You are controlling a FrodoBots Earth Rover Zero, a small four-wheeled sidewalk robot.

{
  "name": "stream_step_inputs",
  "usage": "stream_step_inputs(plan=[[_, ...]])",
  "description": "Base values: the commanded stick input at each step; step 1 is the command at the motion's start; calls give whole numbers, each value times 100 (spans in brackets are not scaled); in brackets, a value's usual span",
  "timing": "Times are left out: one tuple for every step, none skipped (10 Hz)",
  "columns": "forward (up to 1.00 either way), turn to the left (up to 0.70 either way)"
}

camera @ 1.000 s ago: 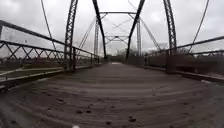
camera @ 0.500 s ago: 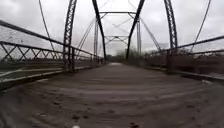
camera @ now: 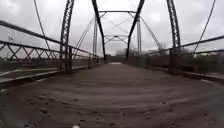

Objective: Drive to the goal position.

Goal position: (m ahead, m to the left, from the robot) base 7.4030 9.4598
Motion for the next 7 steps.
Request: stream_step_inputs(plan=[[70, 0], [70, 0], [70, 0], [70, 0], [70, 0], [70, 0], [70, 0]])
